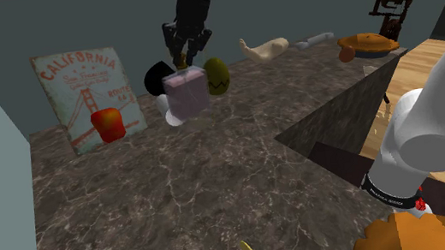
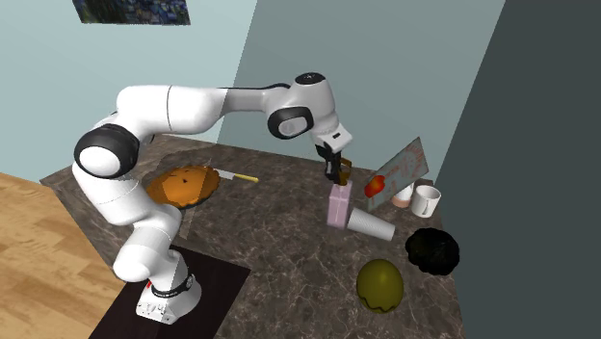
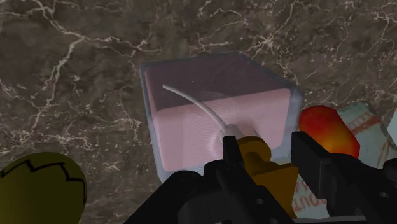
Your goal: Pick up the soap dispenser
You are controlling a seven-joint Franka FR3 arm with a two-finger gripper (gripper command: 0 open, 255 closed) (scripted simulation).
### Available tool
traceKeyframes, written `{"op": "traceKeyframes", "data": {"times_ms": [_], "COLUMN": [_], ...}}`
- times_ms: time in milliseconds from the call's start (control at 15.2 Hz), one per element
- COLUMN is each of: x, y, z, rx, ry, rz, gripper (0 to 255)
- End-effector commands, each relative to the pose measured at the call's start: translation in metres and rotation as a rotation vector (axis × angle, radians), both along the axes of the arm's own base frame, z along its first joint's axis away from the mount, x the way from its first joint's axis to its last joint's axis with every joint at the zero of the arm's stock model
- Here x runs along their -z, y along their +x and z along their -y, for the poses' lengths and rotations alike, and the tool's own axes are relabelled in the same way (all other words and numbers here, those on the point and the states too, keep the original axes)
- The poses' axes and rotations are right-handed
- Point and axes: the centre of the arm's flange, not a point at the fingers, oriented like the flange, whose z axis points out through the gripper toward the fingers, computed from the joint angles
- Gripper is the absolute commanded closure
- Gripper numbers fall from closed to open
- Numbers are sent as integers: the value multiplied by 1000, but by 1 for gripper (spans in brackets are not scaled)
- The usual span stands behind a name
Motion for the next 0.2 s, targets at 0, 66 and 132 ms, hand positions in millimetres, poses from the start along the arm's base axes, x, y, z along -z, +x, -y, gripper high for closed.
{"op": "traceKeyframes", "data": {"times_ms": [0,66,132], "x": [-11,-12,-12], "y": [0,0,0], "z": [0,0,0], "rx": [0,0,0], "ry": [0,0,0], "rz": [0,0,0], "gripper": [255,255,255]}}
